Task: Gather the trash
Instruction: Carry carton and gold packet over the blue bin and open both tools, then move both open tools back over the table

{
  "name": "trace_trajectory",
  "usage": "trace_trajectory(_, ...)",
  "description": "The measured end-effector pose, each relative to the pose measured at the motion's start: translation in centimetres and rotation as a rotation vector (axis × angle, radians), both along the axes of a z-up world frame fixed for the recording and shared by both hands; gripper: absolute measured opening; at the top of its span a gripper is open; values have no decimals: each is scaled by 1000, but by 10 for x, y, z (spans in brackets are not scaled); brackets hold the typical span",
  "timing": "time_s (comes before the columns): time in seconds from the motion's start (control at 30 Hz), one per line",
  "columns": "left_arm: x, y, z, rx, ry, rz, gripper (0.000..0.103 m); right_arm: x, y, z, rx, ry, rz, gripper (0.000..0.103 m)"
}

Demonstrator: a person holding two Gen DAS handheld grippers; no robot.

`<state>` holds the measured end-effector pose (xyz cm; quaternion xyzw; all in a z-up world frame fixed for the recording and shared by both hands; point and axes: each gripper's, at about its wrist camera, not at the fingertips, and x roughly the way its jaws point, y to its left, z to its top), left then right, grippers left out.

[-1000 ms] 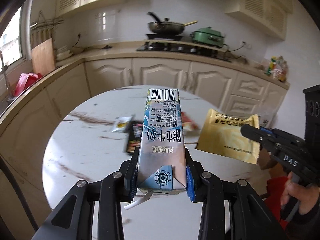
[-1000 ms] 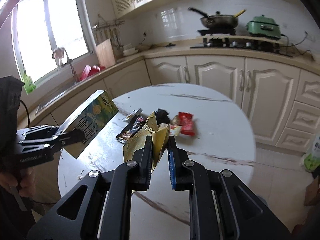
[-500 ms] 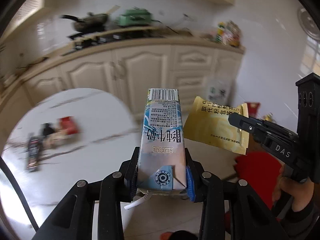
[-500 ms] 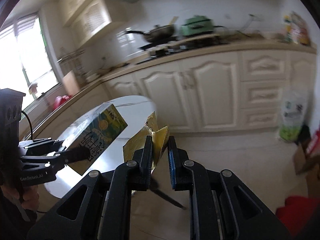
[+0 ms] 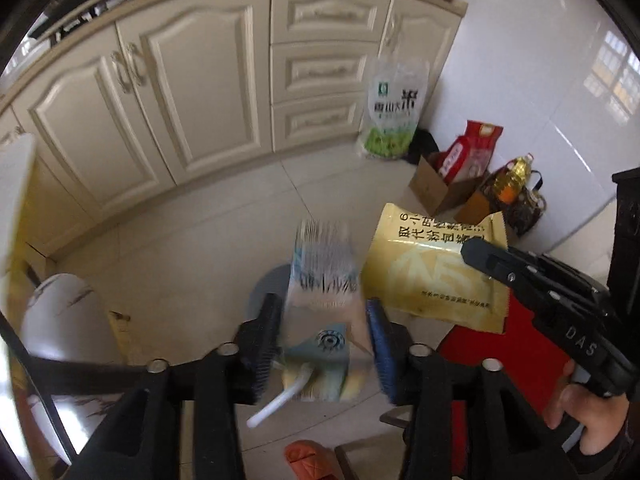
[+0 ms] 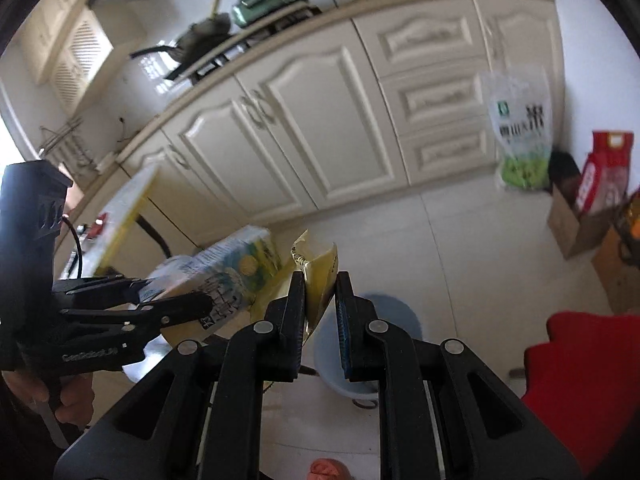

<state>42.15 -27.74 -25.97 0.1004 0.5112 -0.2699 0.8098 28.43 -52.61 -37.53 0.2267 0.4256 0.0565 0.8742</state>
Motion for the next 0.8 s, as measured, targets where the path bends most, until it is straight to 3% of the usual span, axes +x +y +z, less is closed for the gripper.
trace_trajectory(0.17, 61, -22, -19, 42, 22, 22, 66, 15, -5, -38, 11, 60, -2, 14)
trace_trajectory(0.33, 78, -29, -23, 96, -18, 75, 73, 30, 2, -64, 34, 96, -1, 14)
trace_trajectory(0.43, 55, -36, -20, 107, -38, 94, 74, 39, 8, -76, 46, 118, -12, 23)
trace_trajectory(0.5, 34, -36, -10, 98, -50, 105, 75, 42, 13, -77, 43, 132, -11, 40)
trace_trajectory(0.53, 27, -36, -6, 97, -60, 112, 75, 41, 15, -74, 41, 128, -10, 43)
trace_trajectory(0.63, 5, -28, 10, 90, -85, 114, 76, 36, 22, -60, 23, 116, 3, 46)
trace_trajectory(0.73, -18, -17, 28, 56, -109, 111, 78, 26, 27, -35, -9, 94, -3, 60)
trace_trajectory(0.8, -34, -8, 38, 35, -128, 101, 81, 18, 30, -17, -27, 81, -10, 77)
